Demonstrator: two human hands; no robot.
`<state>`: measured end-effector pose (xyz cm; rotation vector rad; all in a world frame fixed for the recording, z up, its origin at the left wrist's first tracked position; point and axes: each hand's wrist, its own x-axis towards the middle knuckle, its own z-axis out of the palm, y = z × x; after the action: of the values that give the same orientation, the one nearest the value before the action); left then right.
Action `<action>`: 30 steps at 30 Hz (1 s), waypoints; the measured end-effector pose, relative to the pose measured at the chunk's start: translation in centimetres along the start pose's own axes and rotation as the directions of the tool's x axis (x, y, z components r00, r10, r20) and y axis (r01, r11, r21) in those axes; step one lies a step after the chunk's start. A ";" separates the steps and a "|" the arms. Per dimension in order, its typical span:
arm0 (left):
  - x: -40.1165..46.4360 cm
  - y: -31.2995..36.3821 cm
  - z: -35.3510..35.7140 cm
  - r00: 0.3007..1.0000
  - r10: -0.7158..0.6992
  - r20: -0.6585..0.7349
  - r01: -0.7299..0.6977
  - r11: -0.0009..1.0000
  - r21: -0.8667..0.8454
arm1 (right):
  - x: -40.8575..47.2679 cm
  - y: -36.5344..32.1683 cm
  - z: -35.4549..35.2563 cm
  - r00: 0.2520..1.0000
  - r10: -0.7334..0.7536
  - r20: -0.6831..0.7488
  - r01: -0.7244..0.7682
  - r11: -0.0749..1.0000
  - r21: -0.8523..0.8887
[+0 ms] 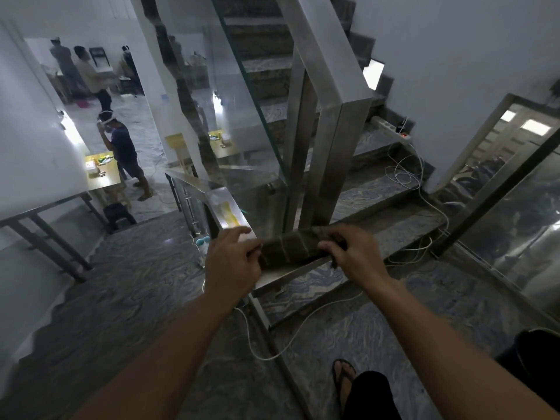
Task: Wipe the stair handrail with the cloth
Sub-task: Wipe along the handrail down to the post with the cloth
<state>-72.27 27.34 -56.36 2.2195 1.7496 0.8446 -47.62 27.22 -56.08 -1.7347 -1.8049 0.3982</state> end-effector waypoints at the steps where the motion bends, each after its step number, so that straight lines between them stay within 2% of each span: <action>1: -0.6 -0.2 0.3 0.995 -0.019 0.102 0.012 0.998 0.065 | -0.5 0.5 0.6 0.996 0.010 0.087 -0.008 1.000 -0.029; 2: -1.2 -0.3 0.6 0.984 -0.023 0.177 -0.001 0.991 0.134 | -1.0 0.8 1.1 0.992 0.013 0.126 -0.007 0.999 -0.049; 4: -1.9 0.2 1.0 0.969 0.003 0.246 -0.067 0.966 0.251 | -1.4 1.2 1.7 0.995 0.016 0.094 -0.010 0.998 -0.065; 8: -2.5 1.9 2.2 0.944 0.097 0.314 -0.198 0.930 0.309 | -1.2 0.4 2.4 0.995 0.101 0.004 -0.099 0.981 -0.164; 11: -2.3 3.2 2.6 0.929 0.045 0.366 -0.142 0.959 0.245 | -0.7 -0.7 3.0 0.978 0.206 -0.038 -0.209 0.968 -0.137; 14: -2.2 3.6 3.3 0.931 -0.002 0.366 -0.081 0.974 0.212 | 0.0 -1.2 3.7 0.969 0.237 0.076 -0.212 0.945 -0.247; 17: -2.0 3.3 4.0 0.927 -0.048 0.372 -0.043 0.972 0.233 | 0.3 -0.8 4.0 0.930 0.259 0.260 -0.138 0.903 -0.406; 22: -2.1 1.9 4.2 0.902 -0.044 0.429 -0.098 0.948 0.302 | -0.1 0.5 2.8 0.914 0.129 0.386 0.100 0.849 -0.520; 25: -2.3 1.4 3.7 0.900 -0.026 0.436 -0.126 0.941 0.315 | -0.4 1.1 2.5 0.902 0.026 0.430 0.225 0.824 -0.520; 30: -2.1 0.1 2.6 0.874 0.033 0.485 -0.187 0.944 0.272 | -1.0 0.8 3.1 0.897 -0.069 0.436 0.297 0.824 -0.482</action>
<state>-71.02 25.85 -59.12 2.4632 1.6005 0.0053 -48.90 26.95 -59.19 -1.9049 -2.5622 0.1716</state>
